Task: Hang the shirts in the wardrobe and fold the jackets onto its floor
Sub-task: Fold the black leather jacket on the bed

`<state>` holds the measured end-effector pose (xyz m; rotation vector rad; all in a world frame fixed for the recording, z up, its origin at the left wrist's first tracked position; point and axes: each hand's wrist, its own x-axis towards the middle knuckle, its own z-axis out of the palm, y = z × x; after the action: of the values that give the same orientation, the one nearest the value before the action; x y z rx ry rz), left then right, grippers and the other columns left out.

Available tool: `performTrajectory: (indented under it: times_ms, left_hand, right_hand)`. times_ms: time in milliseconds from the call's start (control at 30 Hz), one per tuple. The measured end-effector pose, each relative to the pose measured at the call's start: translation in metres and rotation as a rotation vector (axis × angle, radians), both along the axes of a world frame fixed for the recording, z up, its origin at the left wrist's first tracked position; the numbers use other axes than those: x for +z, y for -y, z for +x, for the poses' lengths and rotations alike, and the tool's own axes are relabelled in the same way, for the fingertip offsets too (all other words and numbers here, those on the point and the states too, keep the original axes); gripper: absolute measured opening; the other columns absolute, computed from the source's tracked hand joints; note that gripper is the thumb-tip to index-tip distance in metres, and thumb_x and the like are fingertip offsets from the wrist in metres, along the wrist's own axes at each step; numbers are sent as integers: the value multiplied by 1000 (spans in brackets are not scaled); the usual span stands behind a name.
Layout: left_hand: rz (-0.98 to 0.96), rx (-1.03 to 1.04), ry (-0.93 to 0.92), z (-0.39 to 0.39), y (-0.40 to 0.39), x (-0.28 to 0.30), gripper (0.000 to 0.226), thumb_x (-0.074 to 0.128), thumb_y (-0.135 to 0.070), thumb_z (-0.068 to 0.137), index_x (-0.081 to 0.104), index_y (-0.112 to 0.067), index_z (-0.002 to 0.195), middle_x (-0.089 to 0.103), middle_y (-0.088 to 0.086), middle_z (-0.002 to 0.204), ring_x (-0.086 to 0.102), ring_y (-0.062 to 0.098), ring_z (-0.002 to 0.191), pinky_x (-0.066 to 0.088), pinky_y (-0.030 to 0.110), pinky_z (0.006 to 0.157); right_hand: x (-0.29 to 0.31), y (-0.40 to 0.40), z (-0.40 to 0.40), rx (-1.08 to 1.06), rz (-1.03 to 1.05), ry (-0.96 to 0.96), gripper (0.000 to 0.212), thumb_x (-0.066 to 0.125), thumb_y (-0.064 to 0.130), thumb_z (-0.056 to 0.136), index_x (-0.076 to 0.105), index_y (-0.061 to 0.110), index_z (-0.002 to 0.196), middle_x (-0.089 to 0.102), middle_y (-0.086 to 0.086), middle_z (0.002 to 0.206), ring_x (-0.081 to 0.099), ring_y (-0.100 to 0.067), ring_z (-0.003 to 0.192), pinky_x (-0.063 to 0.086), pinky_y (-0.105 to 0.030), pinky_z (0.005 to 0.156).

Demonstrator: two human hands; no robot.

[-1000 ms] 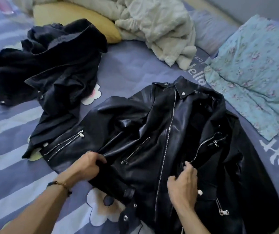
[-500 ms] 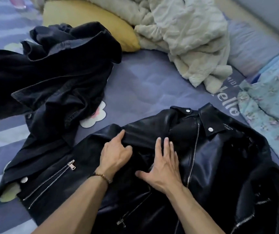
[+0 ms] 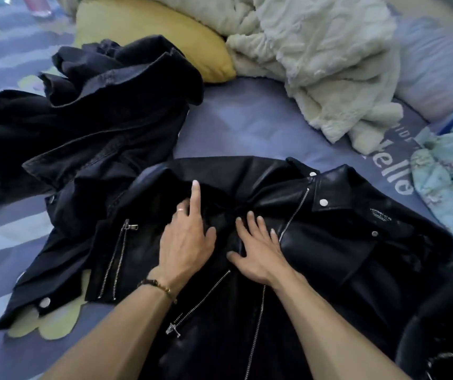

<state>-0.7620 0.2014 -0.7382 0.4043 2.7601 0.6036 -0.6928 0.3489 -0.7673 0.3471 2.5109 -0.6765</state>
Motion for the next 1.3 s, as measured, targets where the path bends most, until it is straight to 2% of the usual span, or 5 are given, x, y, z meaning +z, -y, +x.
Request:
performTrajectory:
  times_ms: [333,567,800,1067,1300]
  left_hand:
    - [137,-316,-166,145,-45,-6,49,38,-45,88,66,-13,112,61,10,124,58,31,117,48,46,97]
    - [109,-598,250,263,-120,34,91,62,-63,78,22,-28,152,60,-7,126,59,19,115,47,34,94]
    - [182,214,205,198,-149,30,28,53,-24,95,60,-18,121,62,20,123,55,40,116,44,43,95]
    - [38,-551,-381,229,-203,4,67,78,-22,72,54,-14,134,50,19,139,48,38,128,41,55,102]
    - [-174,-461,-147,217,-315,-1,87,60,-39,91,5,-20,156,21,24,157,22,37,146,12,54,117]
  right_hand:
    - [61,-45,142,-654,77,-650,31,51,21,89,67,10,113,68,-2,108,59,-22,105,42,-27,96]
    - [65,-90,305,-1055,201,-403,33,56,14,94,60,7,126,61,-7,125,52,-26,122,36,-31,103]
    - [68,-114,353,-1002,80,-332,33,57,28,95,59,15,126,58,3,122,54,-18,119,42,-33,102]
    - [39,-213,347,-1206,189,-63,85,63,54,87,29,6,149,41,-14,149,37,-33,137,34,-43,107]
    - [39,-294,338,-1051,-42,-163,41,66,36,92,63,4,118,67,-7,111,62,-31,105,51,-40,87]
